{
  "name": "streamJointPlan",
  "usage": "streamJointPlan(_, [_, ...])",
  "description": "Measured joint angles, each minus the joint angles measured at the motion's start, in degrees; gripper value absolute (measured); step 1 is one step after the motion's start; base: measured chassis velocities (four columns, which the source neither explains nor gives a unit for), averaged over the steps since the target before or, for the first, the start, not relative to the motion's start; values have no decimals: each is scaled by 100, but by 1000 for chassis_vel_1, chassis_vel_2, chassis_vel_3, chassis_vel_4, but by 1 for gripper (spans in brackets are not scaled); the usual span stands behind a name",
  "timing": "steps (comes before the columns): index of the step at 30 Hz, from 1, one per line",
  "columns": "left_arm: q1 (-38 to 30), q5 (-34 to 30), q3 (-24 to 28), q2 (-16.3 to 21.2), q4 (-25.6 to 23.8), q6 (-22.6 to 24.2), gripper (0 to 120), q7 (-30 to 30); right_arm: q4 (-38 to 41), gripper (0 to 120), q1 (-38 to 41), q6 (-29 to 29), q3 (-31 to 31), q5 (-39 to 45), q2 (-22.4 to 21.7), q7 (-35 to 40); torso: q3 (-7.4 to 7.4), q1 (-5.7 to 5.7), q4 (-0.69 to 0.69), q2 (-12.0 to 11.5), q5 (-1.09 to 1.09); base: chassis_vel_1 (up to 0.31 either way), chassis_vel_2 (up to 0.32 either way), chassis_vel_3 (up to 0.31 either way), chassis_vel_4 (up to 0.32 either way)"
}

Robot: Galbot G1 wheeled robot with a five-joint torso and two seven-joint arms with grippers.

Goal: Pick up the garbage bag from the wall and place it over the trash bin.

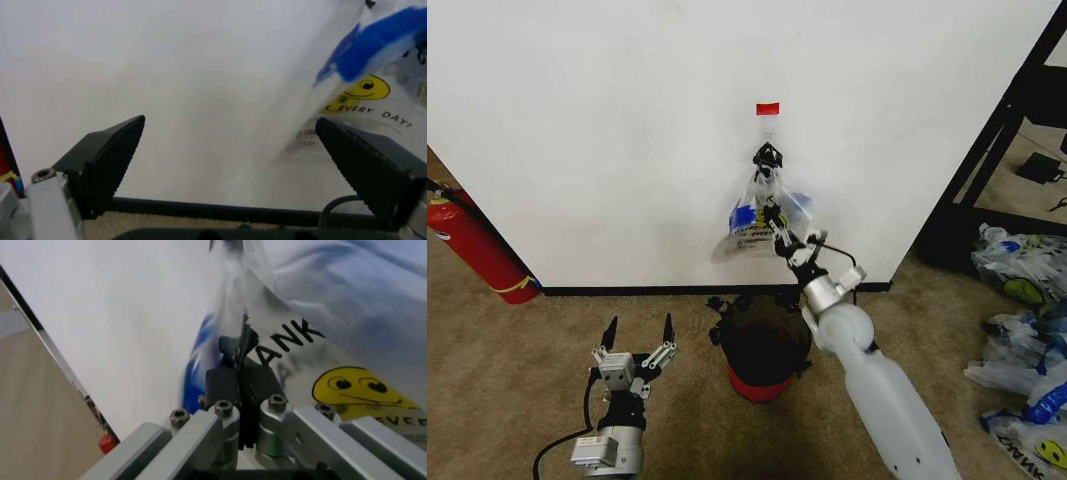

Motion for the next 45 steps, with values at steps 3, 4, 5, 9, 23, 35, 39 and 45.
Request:
streamJointPlan(3, [-5,-14,16,16,0,0,100,2,242,0,-313,11,56,-109,-82,-30,0,0,-1,0,0,0,0,0,0])
streamJointPlan(4, [-11,-26,20,25,0,0,100,4,361,0,-459,19,89,-175,-120,-56,0,0,-1,0,0,0,0,0,0])
streamJointPlan(5, [-18,-36,23,36,0,0,100,6,459,0,-583,31,118,-241,-151,-81,0,0,0,0,0,0,0,0,0])
streamJointPlan(9, [-38,-60,42,66,0,0,100,9,756,0,-933,66,225,-388,-229,-128,0,0,0,0,0,0,0,0,0])
streamJointPlan(23, [-95,-124,131,117,23,1,100,24,1605,0,-2529,445,740,-1140,-491,-398,0,0,0,-1,1,0,0,0,0])
streamJointPlan(35, [-106,-172,125,130,12,-19,100,29,1873,0,-3569,1190,920,-2267,-477,-796,0,0,-1,-1,0,0,0,0,0])
streamJointPlan(39, [-90,-183,117,138,1,-27,100,32,1861,0,-3786,1414,939,-2533,-472,-919,0,0,0,-1,0,0,0,0,0])
streamJointPlan(45, [-98,-203,103,132,6,-39,100,34,1894,0,-4236,1890,982,-2997,-502,-1093,0,0,-1,-1,0,0,0,0,0])
